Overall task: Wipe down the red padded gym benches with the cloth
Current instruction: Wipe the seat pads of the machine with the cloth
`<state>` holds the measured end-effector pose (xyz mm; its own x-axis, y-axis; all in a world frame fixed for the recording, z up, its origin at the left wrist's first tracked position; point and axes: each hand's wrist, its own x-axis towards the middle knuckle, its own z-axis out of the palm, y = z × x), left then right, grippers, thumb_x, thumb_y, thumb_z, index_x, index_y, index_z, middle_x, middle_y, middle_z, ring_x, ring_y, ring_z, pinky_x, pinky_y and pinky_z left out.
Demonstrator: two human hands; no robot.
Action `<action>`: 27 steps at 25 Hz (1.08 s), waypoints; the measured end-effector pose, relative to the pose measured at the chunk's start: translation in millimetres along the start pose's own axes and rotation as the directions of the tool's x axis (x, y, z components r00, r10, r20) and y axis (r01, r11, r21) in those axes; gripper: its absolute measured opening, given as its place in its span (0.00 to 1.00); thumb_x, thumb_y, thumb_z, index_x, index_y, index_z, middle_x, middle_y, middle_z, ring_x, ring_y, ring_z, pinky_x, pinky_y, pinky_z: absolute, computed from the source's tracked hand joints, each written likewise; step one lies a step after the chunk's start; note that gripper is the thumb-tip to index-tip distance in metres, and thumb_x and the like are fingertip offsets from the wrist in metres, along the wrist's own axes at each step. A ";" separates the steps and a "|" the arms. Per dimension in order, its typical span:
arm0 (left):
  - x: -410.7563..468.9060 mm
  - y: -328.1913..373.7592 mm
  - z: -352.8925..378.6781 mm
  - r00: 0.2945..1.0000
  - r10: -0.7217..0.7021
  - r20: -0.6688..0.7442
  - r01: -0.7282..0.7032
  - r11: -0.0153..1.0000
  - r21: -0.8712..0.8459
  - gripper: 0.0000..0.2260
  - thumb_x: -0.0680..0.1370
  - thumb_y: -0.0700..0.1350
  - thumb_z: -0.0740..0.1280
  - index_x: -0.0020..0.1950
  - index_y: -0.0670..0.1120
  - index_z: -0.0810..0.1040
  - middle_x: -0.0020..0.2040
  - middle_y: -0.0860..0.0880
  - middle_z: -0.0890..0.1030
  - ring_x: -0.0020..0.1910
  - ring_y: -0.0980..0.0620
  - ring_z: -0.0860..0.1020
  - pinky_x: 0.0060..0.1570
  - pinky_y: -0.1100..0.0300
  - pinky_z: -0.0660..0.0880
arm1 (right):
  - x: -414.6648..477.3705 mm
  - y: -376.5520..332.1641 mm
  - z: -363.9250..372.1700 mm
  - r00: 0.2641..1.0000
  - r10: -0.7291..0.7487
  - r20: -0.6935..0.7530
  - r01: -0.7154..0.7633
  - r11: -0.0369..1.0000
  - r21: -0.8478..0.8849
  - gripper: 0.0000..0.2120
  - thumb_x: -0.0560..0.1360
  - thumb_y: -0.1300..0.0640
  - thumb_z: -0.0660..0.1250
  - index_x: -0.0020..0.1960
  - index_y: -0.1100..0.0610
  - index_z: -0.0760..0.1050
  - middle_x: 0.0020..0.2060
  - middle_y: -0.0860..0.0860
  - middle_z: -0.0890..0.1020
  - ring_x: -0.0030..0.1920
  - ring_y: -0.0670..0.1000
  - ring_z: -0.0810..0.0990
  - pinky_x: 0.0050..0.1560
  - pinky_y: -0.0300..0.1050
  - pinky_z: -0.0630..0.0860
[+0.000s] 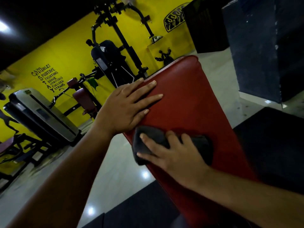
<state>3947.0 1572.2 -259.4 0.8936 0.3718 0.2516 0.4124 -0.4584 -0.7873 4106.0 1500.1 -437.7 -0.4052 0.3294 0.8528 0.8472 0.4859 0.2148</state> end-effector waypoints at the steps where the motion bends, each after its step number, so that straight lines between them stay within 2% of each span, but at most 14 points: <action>1: 0.5 1.8 0.2 1.000 0.020 -0.023 -0.019 1.000 0.020 0.21 0.84 0.52 0.53 0.77 0.53 0.62 0.77 0.47 0.64 0.75 0.43 0.64 0.69 0.47 0.62 | -7.0 18.2 -0.3 1.000 -0.018 -0.014 0.017 0.999 -0.034 0.26 0.77 0.59 0.51 0.68 0.40 0.73 0.72 0.49 0.68 0.50 0.64 0.75 0.37 0.53 0.73; 5: 7.8 6.4 3.5 0.973 0.228 -0.036 -0.224 0.971 0.086 0.21 0.84 0.50 0.53 0.78 0.50 0.62 0.77 0.47 0.64 0.76 0.44 0.62 0.73 0.45 0.60 | -33.8 82.6 2.8 0.998 0.037 -0.055 -0.045 0.988 -0.149 0.26 0.83 0.62 0.47 0.72 0.40 0.67 0.74 0.52 0.67 0.51 0.65 0.74 0.39 0.54 0.73; 7: 15.1 15.4 4.8 0.979 0.199 -0.048 -0.196 0.978 0.071 0.22 0.83 0.50 0.54 0.78 0.50 0.63 0.77 0.47 0.64 0.76 0.45 0.62 0.73 0.45 0.61 | -43.0 105.4 3.0 0.995 0.096 -0.035 -0.101 0.981 -0.163 0.26 0.81 0.61 0.53 0.74 0.39 0.63 0.75 0.53 0.66 0.51 0.66 0.74 0.39 0.54 0.73; 10: 21.0 35.4 12.7 0.975 0.218 -0.038 -0.216 0.975 0.057 0.21 0.83 0.50 0.54 0.77 0.50 0.65 0.77 0.47 0.65 0.76 0.45 0.63 0.74 0.44 0.59 | -53.5 120.3 0.1 0.956 0.292 -0.016 -0.292 0.953 -0.085 0.33 0.74 0.60 0.64 0.75 0.39 0.61 0.75 0.55 0.65 0.50 0.66 0.72 0.37 0.57 0.76; 13: 18.2 44.2 21.0 0.976 0.217 -0.027 -0.214 0.973 0.081 0.21 0.83 0.50 0.54 0.77 0.50 0.66 0.77 0.47 0.66 0.76 0.45 0.64 0.74 0.43 0.58 | -61.8 98.8 -0.3 0.869 0.495 0.033 -0.495 0.869 0.011 0.39 0.70 0.59 0.69 0.76 0.40 0.59 0.75 0.58 0.63 0.50 0.66 0.71 0.39 0.58 0.78; 16: 17.2 46.5 21.6 0.981 0.183 -0.068 -0.179 0.982 0.056 0.21 0.82 0.49 0.57 0.75 0.51 0.69 0.75 0.47 0.68 0.75 0.45 0.66 0.73 0.44 0.59 | -63.9 68.1 0.6 0.696 0.705 0.132 -0.718 0.684 0.128 0.47 0.66 0.60 0.75 0.77 0.40 0.55 0.76 0.61 0.59 0.52 0.67 0.72 0.44 0.59 0.78; 18: 16.8 48.1 21.4 0.981 0.171 -0.092 -0.169 0.985 0.032 0.21 0.82 0.49 0.57 0.75 0.51 0.70 0.75 0.47 0.69 0.74 0.45 0.66 0.73 0.44 0.60 | -64.4 47.9 -0.6 0.606 0.772 0.189 -0.794 0.575 0.198 0.50 0.65 0.60 0.77 0.77 0.38 0.52 0.76 0.61 0.56 0.54 0.68 0.72 0.47 0.60 0.78; 19: 16.6 48.4 21.9 0.981 0.166 -0.097 -0.165 0.986 0.026 0.20 0.82 0.49 0.58 0.74 0.51 0.70 0.74 0.47 0.69 0.74 0.45 0.66 0.73 0.44 0.60 | -64.3 36.8 -1.4 0.597 0.777 0.198 -0.801 0.562 0.209 0.51 0.65 0.60 0.77 0.77 0.38 0.53 0.76 0.62 0.56 0.54 0.68 0.73 0.47 0.60 0.78; 23: 15.3 49.5 22.5 0.985 0.121 -0.125 -0.122 0.993 0.000 0.20 0.81 0.48 0.59 0.73 0.51 0.72 0.74 0.47 0.71 0.74 0.45 0.67 0.73 0.44 0.61 | -59.4 -5.8 -2.4 0.687 0.692 0.220 -0.726 0.655 0.207 0.51 0.61 0.55 0.79 0.77 0.40 0.58 0.75 0.63 0.60 0.48 0.63 0.74 0.40 0.54 0.77; 27: 15.4 51.8 23.4 0.985 0.116 -0.125 -0.118 0.993 -0.013 0.20 0.80 0.48 0.60 0.73 0.51 0.72 0.74 0.47 0.71 0.74 0.44 0.67 0.73 0.45 0.60 | -47.1 -44.2 3.7 0.779 0.583 0.231 -0.625 0.754 0.204 0.46 0.65 0.52 0.76 0.77 0.40 0.57 0.74 0.62 0.63 0.47 0.62 0.75 0.37 0.52 0.76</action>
<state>3978.0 1573.1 -309.5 0.9505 0.2122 0.2270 0.3058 -0.5094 -0.8043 4086.3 1466.1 -489.2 0.0991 0.7266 0.6799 0.8213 0.3260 -0.4681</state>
